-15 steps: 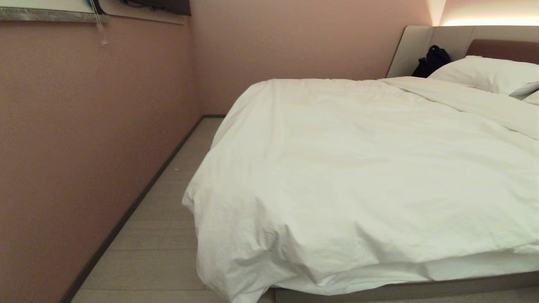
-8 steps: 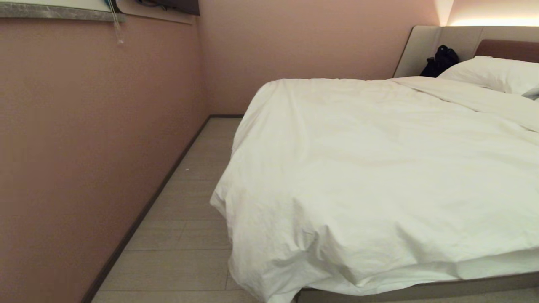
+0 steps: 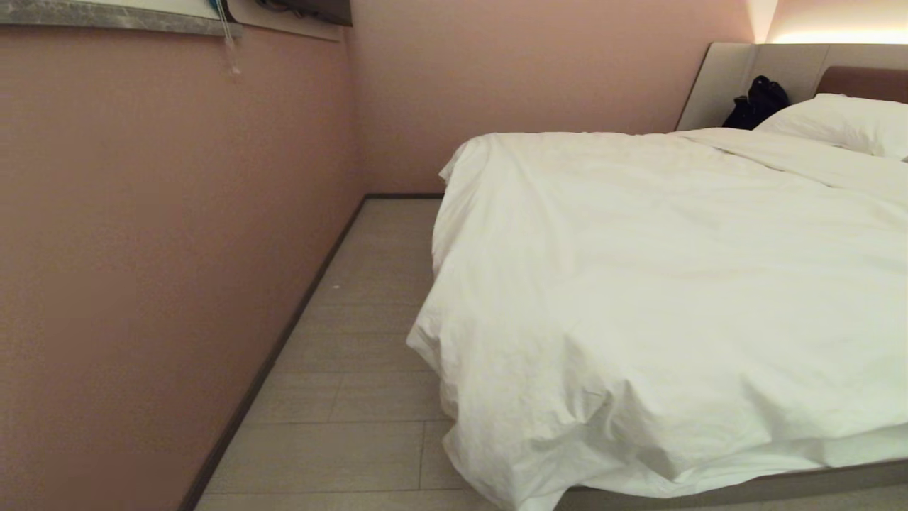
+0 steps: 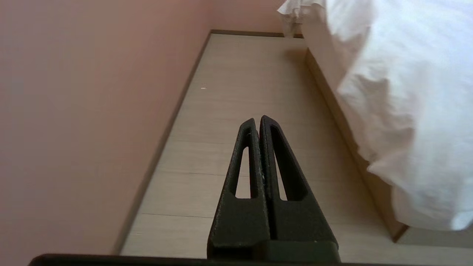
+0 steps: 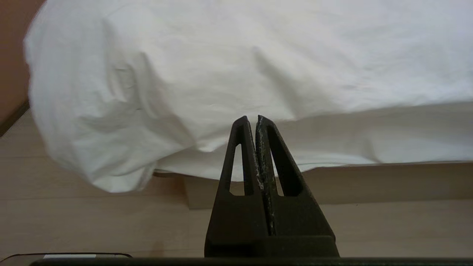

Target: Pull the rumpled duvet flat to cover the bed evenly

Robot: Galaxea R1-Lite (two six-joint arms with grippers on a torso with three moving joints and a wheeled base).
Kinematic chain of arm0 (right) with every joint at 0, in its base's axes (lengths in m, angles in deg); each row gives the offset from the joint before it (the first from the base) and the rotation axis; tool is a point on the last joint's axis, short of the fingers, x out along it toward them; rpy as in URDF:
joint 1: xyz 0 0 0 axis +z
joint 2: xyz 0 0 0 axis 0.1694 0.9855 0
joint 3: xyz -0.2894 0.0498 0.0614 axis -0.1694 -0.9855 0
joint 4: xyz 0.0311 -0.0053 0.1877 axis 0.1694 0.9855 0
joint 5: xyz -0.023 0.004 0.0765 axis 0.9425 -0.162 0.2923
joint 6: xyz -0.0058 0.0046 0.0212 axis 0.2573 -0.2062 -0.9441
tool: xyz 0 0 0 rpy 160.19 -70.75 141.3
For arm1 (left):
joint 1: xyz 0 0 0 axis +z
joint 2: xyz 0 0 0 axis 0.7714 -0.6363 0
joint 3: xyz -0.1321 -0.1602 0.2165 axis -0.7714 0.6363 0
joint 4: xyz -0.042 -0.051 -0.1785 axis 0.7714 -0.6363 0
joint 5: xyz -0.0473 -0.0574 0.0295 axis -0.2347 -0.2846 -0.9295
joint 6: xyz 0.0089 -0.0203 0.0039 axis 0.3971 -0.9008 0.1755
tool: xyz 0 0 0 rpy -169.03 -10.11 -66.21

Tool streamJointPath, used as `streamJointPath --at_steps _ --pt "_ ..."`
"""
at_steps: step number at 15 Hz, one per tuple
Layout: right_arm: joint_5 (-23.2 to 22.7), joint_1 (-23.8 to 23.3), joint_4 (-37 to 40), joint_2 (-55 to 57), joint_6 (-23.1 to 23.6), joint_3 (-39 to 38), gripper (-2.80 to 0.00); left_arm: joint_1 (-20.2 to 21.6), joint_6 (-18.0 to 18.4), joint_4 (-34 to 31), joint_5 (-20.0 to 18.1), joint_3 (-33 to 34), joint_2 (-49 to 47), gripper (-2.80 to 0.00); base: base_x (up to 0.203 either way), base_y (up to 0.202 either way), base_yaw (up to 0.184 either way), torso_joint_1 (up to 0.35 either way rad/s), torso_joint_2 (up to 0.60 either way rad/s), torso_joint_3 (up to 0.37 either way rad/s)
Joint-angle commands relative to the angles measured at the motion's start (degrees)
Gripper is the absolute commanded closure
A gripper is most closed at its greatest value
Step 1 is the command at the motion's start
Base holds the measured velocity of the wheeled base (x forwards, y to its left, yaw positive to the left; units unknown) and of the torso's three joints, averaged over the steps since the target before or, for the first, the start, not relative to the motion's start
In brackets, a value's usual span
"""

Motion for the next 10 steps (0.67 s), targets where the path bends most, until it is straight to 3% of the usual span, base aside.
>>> streamJointPath --at_steps 1,6,10 --pt "0.01 0.01 -0.02 -0.02 0.03 -0.02 0.0 0.03 -0.06 0.14 0.02 0.0 -0.06 0.0 0.0 0.194 -0.001 0.0 0.0 0.005" --pt "0.01 0.01 -0.02 -0.02 0.03 0.0 0.0 0.03 -0.15 0.32 0.11 0.0 0.02 0.0 0.0 0.174 0.001 0.004 0.0 0.003" --pt "-0.07 0.01 -0.02 -0.02 0.03 -0.02 0.0 0.03 -0.23 0.32 0.11 0.0 0.02 0.0 0.0 0.014 0.0 0.0 0.0 0.001"
